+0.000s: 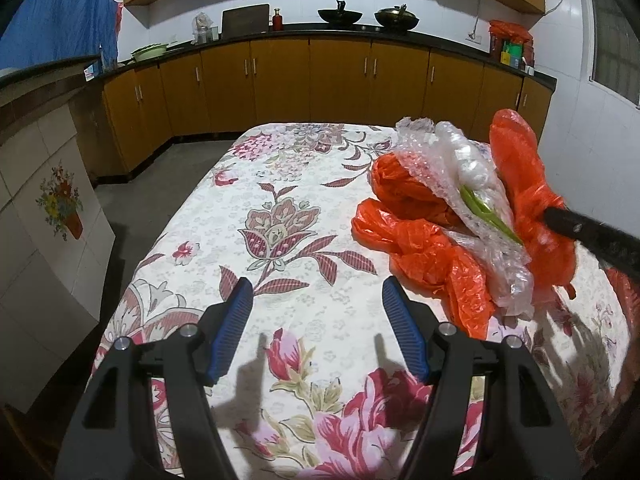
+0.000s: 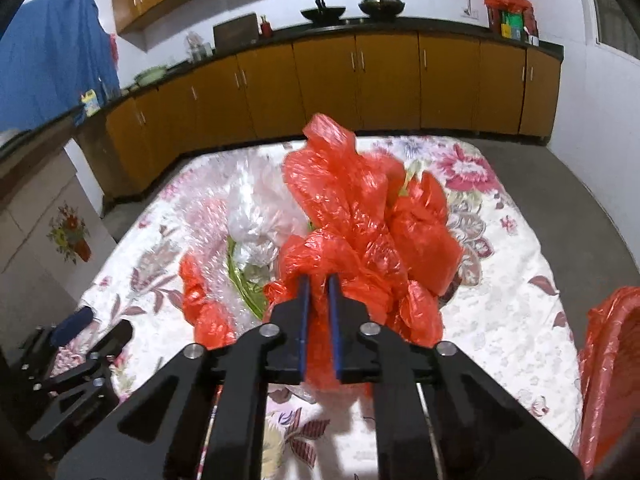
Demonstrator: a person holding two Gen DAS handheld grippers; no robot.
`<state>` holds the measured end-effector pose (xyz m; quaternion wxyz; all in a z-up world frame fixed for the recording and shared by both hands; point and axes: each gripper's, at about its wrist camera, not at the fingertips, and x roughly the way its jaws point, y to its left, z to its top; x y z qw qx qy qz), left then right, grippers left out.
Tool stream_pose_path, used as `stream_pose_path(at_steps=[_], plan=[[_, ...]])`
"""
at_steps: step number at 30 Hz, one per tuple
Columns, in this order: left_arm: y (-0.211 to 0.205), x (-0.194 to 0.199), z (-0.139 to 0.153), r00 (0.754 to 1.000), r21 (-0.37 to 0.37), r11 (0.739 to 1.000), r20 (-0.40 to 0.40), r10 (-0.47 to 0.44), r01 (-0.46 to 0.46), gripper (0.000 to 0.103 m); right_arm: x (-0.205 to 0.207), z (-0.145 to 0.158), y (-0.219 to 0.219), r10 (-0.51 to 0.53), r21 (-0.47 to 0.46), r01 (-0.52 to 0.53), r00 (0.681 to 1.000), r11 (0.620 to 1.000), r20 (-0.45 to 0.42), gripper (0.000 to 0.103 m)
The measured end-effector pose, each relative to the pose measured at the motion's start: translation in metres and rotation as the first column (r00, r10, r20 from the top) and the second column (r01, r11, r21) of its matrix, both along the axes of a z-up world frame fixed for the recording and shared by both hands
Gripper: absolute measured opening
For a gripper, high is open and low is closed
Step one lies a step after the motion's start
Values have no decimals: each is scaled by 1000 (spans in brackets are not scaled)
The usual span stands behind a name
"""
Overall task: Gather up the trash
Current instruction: 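Grasp a red bag with the right tool while the left tool grasps another red bag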
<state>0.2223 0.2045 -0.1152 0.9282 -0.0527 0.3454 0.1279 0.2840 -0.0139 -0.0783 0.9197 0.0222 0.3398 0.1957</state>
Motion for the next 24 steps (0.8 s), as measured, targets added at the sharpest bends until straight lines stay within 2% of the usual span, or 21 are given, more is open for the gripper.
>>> stream_pose_path(at_steps=[7, 12, 19, 24], plan=[[-9, 0, 5, 1000, -15, 1000, 14, -21, 21, 66, -27, 37, -28, 1, 92, -9, 996, 996, 86, 6], [-18, 0, 13, 998, -18, 999, 34, -44, 45, 66, -44, 56, -63, -50, 128, 32, 990, 991, 134, 5], [-45, 7, 24, 993, -32, 994, 57, -101, 103, 66, -57, 61, -99, -133, 118, 113, 976, 986, 174, 6], [-84, 22, 36, 981, -49, 982, 79, -178, 182, 65, -64, 58, -128, -198, 104, 181, 963, 978, 185, 6]])
